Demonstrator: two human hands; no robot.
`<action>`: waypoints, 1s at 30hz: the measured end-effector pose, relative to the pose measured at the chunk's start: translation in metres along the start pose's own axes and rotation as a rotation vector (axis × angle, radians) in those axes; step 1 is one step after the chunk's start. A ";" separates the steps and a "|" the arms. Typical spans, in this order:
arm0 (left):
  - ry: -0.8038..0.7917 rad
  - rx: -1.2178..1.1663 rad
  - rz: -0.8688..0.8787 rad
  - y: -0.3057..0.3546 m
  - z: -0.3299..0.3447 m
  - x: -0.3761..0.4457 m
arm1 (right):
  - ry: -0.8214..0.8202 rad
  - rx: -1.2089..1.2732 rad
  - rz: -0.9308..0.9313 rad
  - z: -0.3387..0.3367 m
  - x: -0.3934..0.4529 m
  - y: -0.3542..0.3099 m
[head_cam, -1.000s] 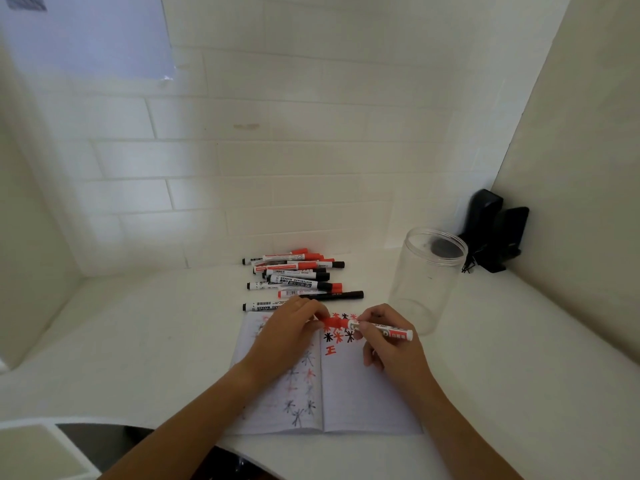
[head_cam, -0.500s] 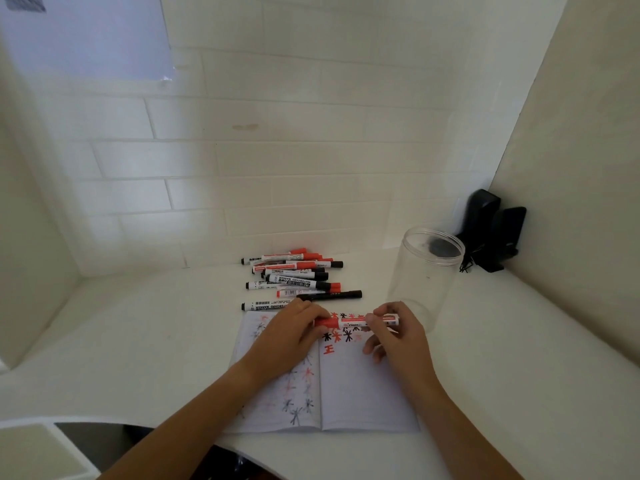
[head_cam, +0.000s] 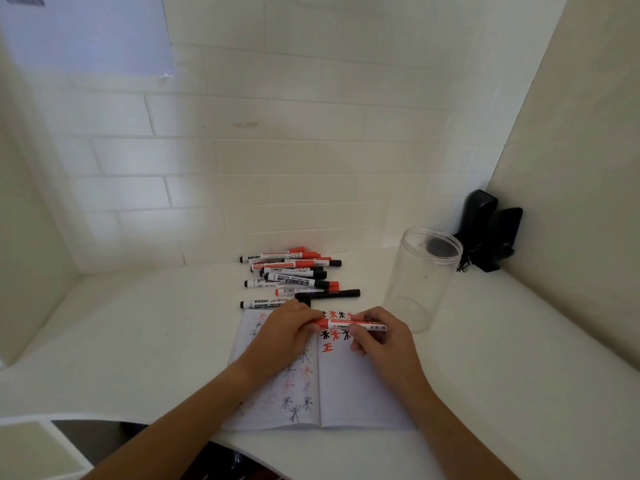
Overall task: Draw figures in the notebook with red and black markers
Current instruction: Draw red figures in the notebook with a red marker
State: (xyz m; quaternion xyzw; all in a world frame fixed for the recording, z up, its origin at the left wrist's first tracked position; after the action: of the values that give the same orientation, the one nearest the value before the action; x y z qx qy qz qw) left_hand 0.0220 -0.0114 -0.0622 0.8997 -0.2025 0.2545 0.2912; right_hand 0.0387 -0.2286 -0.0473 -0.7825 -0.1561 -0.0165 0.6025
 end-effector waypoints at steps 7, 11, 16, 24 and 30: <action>0.021 -0.022 0.025 0.000 -0.002 -0.001 | 0.011 -0.012 0.019 0.005 -0.001 0.000; 0.012 -0.017 0.034 -0.002 -0.001 0.000 | 0.005 -0.040 0.028 0.006 -0.001 0.002; -0.049 -0.018 -0.040 -0.007 0.004 0.002 | 0.025 -0.074 0.009 0.005 0.001 0.003; -0.262 0.007 -0.128 -0.010 -0.008 -0.012 | 0.222 0.131 -0.030 -0.014 -0.001 -0.019; -0.289 0.157 -0.068 -0.011 -0.004 -0.022 | 0.502 -0.072 -0.529 -0.033 0.002 -0.087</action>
State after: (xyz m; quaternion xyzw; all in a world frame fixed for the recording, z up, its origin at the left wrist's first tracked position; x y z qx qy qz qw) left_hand 0.0094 0.0038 -0.0767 0.9532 -0.1912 0.1276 0.1962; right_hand 0.0226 -0.2397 0.0439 -0.7075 -0.1996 -0.3686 0.5689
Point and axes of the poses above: each hand's wrist, its own x-axis towards the middle knuckle, its own z-axis out of the palm, y = z × x, the point moved 2 cm from there along x, towards the middle knuckle, and after that the axes turned 5 degrees about z, right-handed, at the moved point
